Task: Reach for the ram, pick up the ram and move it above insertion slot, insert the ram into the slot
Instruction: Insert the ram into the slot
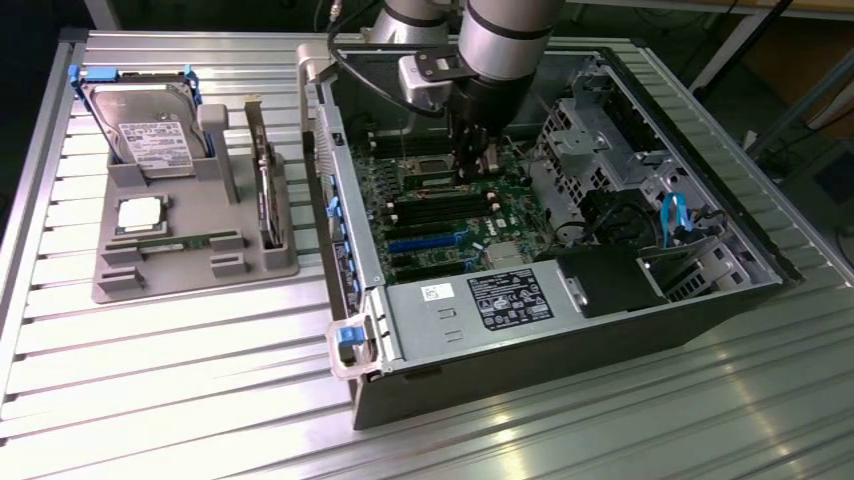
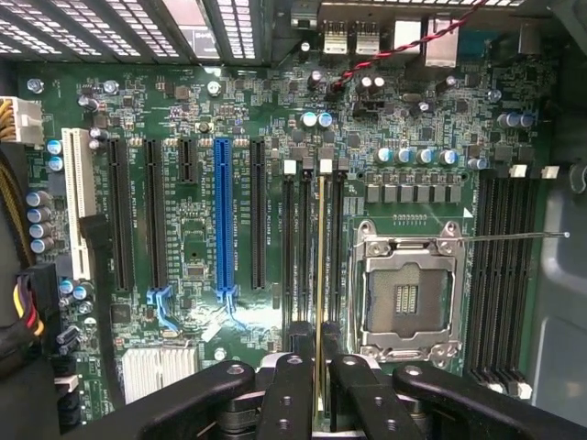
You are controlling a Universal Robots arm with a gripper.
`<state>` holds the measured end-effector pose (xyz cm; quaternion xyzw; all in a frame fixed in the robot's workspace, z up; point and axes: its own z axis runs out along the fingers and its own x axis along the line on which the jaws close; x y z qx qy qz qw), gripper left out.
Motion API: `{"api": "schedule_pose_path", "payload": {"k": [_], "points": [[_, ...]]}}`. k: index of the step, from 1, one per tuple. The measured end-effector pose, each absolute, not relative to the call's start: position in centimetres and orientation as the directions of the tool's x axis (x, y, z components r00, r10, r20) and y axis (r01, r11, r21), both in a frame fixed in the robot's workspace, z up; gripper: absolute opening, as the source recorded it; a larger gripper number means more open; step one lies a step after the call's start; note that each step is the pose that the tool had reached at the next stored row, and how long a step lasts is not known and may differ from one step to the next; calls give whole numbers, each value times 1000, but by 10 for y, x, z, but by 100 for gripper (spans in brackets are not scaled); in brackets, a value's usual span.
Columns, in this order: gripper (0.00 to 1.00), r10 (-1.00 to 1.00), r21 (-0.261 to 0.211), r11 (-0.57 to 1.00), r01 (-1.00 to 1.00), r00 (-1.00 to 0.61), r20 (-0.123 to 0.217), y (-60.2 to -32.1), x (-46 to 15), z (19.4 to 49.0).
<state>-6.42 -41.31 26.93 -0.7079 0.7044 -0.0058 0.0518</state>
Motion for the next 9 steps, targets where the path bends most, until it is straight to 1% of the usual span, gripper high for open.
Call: {"api": "schedule_pose_path", "payload": {"k": [7,9], "points": [[14,-998,-85,-2,-996,8,-65,-413,-64,254],[14,-998,-85,-2,-996,8,-65,-413,-64,254]]}}
